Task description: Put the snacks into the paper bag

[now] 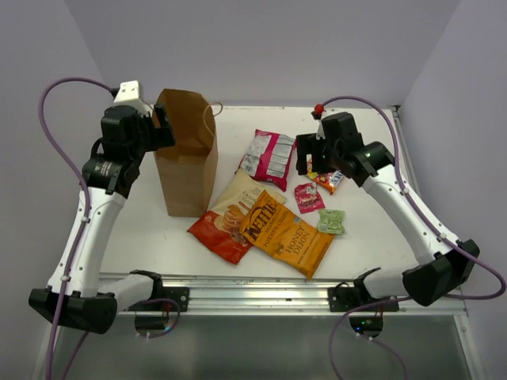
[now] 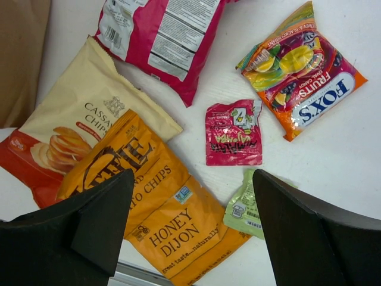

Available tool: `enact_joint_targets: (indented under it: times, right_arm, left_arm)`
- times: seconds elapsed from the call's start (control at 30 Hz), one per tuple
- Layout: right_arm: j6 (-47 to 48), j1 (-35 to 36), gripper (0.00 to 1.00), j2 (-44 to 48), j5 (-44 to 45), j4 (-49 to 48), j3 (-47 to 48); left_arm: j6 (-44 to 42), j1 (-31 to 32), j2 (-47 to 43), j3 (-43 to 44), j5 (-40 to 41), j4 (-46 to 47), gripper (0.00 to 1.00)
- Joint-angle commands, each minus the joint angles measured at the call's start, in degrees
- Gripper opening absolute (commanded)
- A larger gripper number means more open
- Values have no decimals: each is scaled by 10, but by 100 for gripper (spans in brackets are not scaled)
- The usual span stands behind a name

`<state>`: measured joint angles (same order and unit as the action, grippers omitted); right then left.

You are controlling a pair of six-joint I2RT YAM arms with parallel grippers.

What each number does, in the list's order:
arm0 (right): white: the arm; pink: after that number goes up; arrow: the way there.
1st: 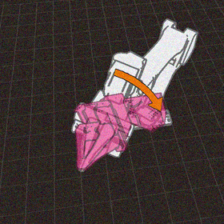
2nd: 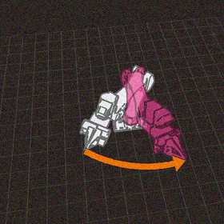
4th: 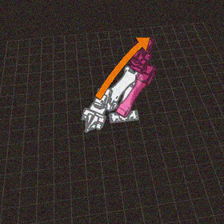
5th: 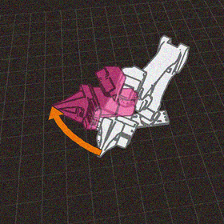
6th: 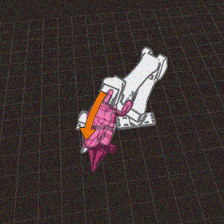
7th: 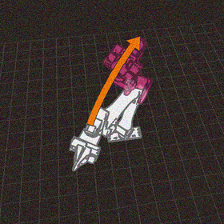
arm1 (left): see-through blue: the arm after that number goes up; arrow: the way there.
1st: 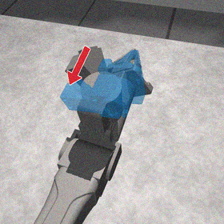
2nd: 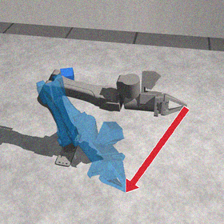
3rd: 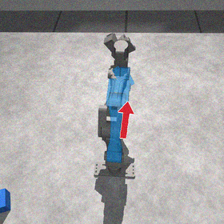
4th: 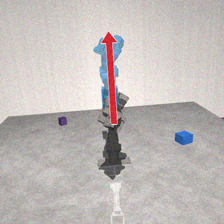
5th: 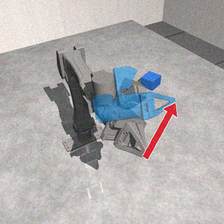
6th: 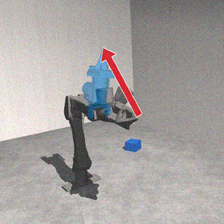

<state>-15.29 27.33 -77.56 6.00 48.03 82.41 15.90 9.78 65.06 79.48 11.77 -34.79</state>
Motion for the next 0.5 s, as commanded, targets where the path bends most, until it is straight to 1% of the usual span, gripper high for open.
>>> enact_joint_targets:
  times: [0.0,0.03,0.1,0.2,0.23,0.3,0.33,0.4,0.43,0.47]
  right_arm:
    - [10,1,86,0,-11,-4,13]
    - [9,2,86,2,-13,-9,9]
    - [9,1,86,0,-20,-13,3]
    - [14,2,85,-17,-46,-7,-1]
    - [15,2,84,-21,-51,-5,-2]
    - [16,3,82,-26,-58,-4,-9]
    - [18,4,82,-29,-81,-14,-13]
    - [27,4,82,-33,-121,-27,-25]
    - [34,5,82,-36,-174,-36,-30]
    - [36,11,82,-45,-194,-56,-37]
  left_arm:
    - [3,-1,21,-15,0,38,86]
    - [4,-1,21,-18,3,41,83]
    - [4,-1,20,-22,18,49,80]
    - [-3,-1,23,-30,30,55,68]
    - [-5,-2,24,-30,30,55,53]
    - [-4,-2,31,-28,31,52,38]
    - [-3,-2,32,-27,32,51,28]
    - [-3,-2,35,-28,33,48,19]
    - [-2,-2,35,-28,33,48,8]
    - [-2,-2,36,-30,37,47,0]
